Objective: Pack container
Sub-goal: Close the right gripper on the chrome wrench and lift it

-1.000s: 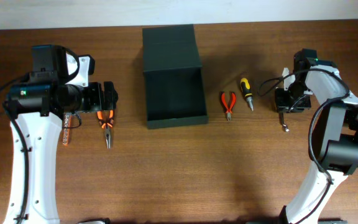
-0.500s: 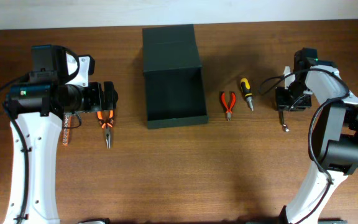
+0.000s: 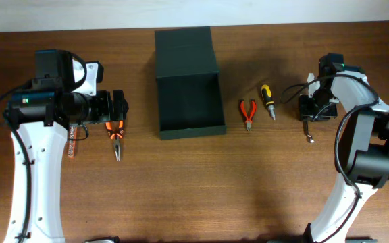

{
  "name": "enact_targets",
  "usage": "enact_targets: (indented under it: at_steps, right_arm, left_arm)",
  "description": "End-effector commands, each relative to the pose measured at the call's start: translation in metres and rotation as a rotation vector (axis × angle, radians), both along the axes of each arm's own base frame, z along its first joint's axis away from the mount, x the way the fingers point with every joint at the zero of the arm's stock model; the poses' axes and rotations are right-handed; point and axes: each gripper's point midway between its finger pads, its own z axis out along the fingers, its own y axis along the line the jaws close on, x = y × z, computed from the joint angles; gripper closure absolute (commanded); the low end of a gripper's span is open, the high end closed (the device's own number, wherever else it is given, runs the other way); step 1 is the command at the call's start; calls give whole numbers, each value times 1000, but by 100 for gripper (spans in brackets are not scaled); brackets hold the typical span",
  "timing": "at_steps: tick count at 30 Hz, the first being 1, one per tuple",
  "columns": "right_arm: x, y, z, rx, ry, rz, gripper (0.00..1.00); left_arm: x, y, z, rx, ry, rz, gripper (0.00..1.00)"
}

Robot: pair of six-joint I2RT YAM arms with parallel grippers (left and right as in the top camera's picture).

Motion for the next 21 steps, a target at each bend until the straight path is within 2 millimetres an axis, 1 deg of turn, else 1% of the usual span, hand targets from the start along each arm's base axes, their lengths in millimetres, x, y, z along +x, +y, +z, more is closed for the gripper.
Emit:
enact_targets:
  at_steps: [1,3,6,14,19,21]
  right_arm:
    - [-12,11,-25,47,73,-3,75]
    - [-13,11,-25,48,75,-3,75]
    - [-15,11,-25,50,84,-3,82]
    - [-12,19,-24,97,69,-6,87]
    - [-13,20,-24,100,75,-6,96]
    - [-14,20,-24,101,78,-7,96]
  left_arm:
    - [3,2,1,13,-6,-8,1]
    - [3,2,1,13,-6,-8,1]
    - [3,2,1,13,-6,-8,1]
    - [3,2,1,13,-6,-8,1]
    - [3,2,1,13,-6,-8,1]
    - [3,2,2,13,-7,-8,1]
